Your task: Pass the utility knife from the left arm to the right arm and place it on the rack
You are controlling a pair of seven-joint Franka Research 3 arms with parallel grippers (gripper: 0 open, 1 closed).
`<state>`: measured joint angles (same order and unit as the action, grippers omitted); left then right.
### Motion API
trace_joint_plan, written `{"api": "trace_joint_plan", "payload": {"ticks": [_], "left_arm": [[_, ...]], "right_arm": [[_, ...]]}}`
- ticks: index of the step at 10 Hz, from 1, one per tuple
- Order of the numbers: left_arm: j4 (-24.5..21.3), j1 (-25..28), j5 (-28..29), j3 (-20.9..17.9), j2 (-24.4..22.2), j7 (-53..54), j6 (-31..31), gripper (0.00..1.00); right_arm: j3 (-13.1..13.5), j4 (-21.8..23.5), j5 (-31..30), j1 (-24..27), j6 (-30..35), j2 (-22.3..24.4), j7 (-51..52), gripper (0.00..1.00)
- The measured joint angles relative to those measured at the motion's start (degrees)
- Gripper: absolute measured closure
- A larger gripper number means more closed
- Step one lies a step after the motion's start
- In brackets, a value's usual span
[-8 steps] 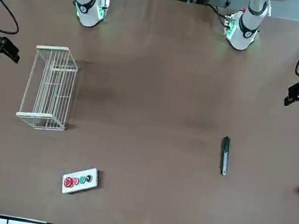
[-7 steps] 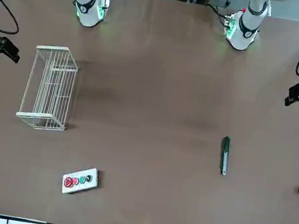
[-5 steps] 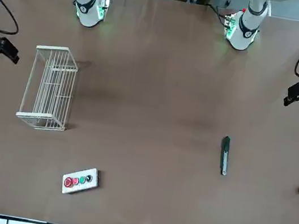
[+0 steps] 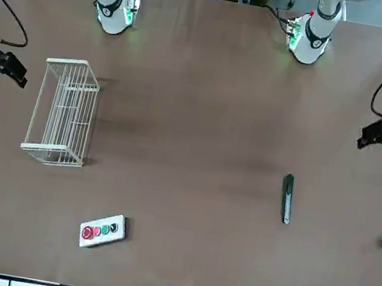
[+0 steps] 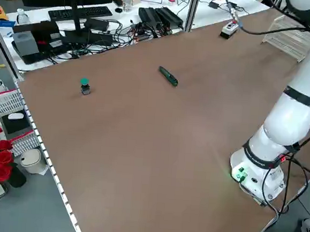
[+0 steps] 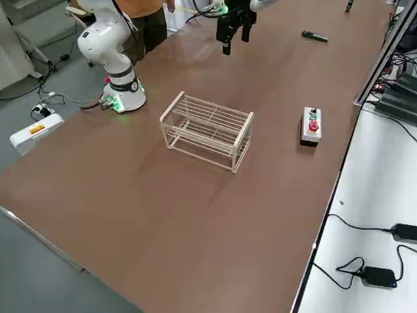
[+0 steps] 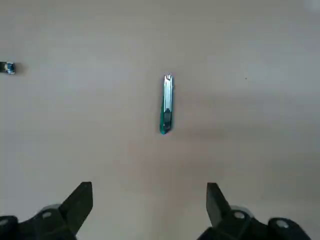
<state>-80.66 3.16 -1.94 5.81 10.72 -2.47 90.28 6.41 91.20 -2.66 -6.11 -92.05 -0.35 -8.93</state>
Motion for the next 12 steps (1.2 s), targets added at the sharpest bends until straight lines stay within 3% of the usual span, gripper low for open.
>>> {"api": "trace_joint_plan", "payload": {"ticks": [5, 8, 12], "left_arm": [[-4.1, 0.2, 1.3, -0.1, 11.3, -3.8, 14.5, 0.0], [-13.2, 0.1, 1.9, -0.1, 14.1, -4.0, 29.7, 0.04], [-21.0, -1.4, 2.0, 0.2, 18.3, -5.3, 42.3, 0.09]], "right_arm": [[0.0, 3.6, 0.0, 0.0, -1.6, -0.1, 0.0, 0.0], [0.0, 4.0, 0.0, 0.0, -1.7, -0.1, 0.0, 0.0], [0.0, 4.7, 0.0, 0.0, -2.5, -0.1, 0.0, 0.0]]}}
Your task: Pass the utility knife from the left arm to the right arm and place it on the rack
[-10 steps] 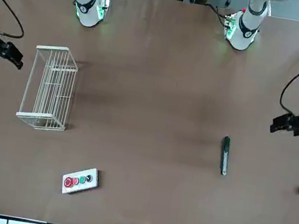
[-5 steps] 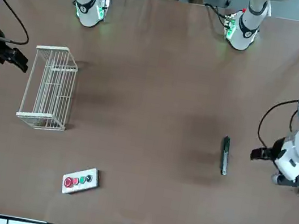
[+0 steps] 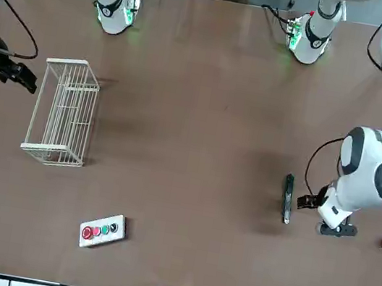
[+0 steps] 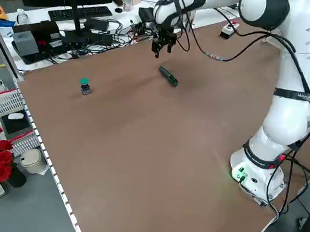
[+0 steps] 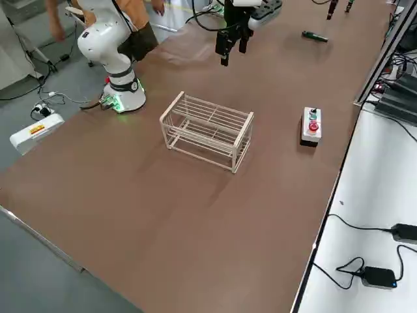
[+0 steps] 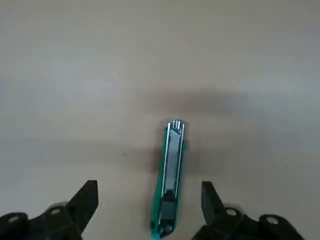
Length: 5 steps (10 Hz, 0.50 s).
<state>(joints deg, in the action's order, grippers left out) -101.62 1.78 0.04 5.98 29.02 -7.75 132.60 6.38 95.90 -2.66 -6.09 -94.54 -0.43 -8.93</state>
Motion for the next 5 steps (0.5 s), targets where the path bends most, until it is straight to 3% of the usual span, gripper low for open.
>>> {"api": "trace_joint_plan", "payload": {"ticks": [5], "left_arm": [[-3.7, -0.4, 0.0, 0.1, 5.7, -0.3, 10.9, 0.14]], "right_arm": [[-0.1, 0.1, 0.0, 0.0, -0.5, 0.0, 0.0, 0.0]]}}
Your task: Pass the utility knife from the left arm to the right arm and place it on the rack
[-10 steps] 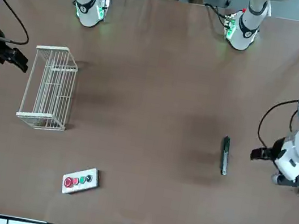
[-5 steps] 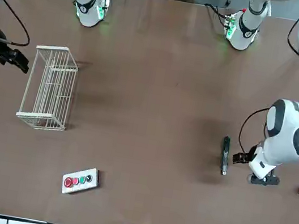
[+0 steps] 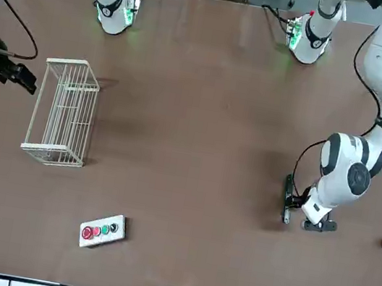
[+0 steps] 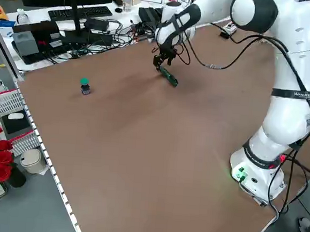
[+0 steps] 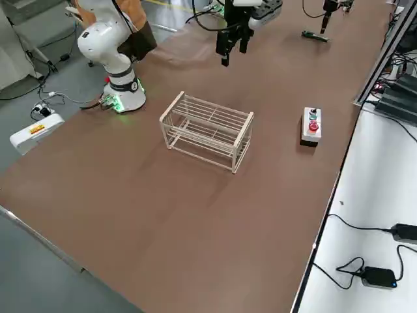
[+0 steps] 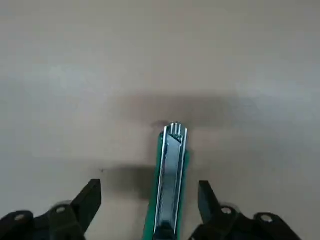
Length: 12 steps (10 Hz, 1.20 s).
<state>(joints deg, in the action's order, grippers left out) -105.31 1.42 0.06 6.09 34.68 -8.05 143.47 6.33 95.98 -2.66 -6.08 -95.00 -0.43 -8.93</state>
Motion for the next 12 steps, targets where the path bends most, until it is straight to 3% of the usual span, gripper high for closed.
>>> {"api": "trace_joint_plan", "payload": {"ticks": [6, 10, 12], "left_arm": [[0.0, -1.2, 2.0, 0.2, 3.0, 0.0, 2.9, 0.19], [0.5, -1.1, 2.0, 0.2, 3.1, 0.0, 3.0, 0.33], [0.6, -1.1, 2.1, 0.1, 3.1, 0.0, 3.0, 0.44]], "right_arm": [[-0.1, 1.6, 0.0, 0.0, 0.0, 0.0, 0.0, 0.0], [-0.2, 1.6, 0.0, 0.0, -0.1, 0.0, 0.0, 0.0], [-0.3, 1.6, 0.0, -0.2, -0.3, 0.0, 0.0, 0.0]]}}
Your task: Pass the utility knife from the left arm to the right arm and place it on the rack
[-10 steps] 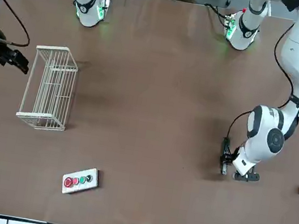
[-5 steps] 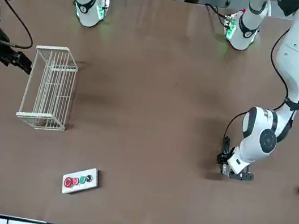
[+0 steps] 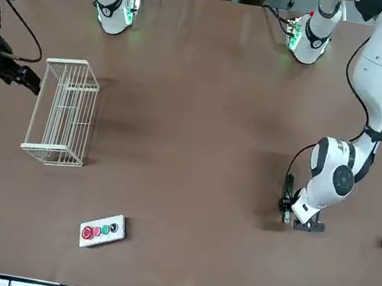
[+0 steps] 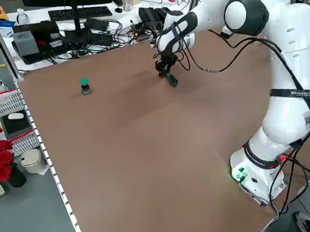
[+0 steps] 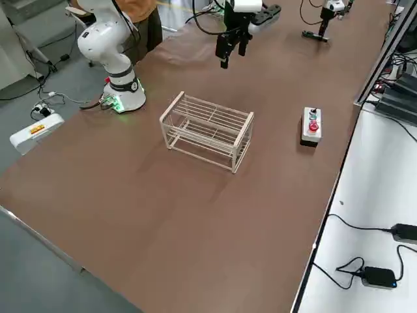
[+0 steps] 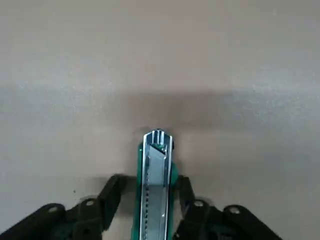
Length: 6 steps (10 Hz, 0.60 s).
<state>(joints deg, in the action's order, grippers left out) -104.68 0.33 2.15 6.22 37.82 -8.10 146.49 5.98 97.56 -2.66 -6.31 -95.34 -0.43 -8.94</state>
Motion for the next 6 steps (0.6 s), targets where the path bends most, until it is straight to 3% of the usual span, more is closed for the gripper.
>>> {"api": "trace_joint_plan", "payload": {"ticks": [4, 6], "left_arm": [[0.1, -0.1, 0.0, 0.0, 0.2, 0.0, 0.0, 0.49], [0.3, 0.0, 0.2, -0.1, 0.2, 0.0, -0.1, 0.61]], "right_arm": [[-0.1, 0.0, 0.0, -0.3, 0.0, 0.0, 0.0, 0.0], [-0.1, 0.0, 0.0, -0.3, 0.0, 0.0, 0.0, 0.0]]}}
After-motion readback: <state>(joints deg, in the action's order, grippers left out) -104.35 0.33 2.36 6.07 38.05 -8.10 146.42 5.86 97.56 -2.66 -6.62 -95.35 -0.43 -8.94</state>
